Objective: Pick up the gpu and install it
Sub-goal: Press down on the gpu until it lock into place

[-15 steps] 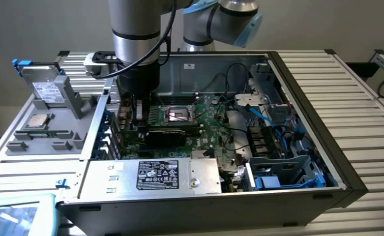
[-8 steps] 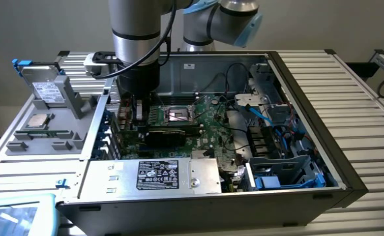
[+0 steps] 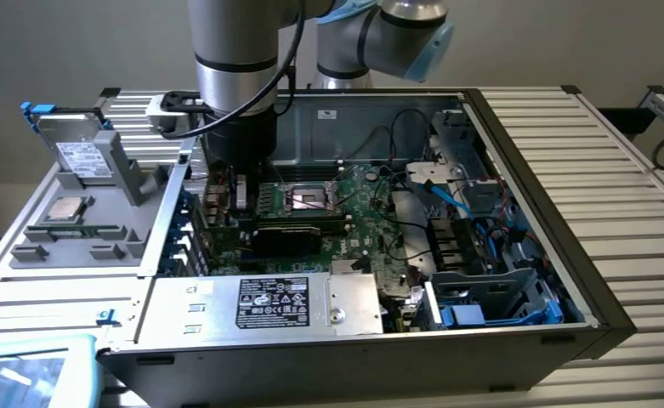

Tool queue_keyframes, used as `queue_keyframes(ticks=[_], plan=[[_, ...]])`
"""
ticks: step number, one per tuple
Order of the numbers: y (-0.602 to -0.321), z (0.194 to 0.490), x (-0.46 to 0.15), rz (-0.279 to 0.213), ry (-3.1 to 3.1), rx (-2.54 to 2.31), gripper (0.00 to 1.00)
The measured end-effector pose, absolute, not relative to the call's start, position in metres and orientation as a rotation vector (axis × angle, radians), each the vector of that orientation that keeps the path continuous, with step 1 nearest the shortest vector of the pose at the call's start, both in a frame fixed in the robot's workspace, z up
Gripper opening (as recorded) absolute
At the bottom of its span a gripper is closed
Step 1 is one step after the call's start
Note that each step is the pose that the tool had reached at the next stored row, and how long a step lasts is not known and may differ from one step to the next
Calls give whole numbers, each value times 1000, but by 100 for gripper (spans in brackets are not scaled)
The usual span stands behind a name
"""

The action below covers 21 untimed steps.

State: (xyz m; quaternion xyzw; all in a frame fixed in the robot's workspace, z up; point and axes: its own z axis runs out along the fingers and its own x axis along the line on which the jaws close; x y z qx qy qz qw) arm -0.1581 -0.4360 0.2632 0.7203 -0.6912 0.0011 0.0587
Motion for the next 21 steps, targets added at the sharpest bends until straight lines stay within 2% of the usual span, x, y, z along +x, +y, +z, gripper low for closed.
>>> queue_keyframes(ticks=[16,21], plan=[[-436,263,-158,3,-2094,2182,12],[-436,275,-158,0,-2093,2181,12]])
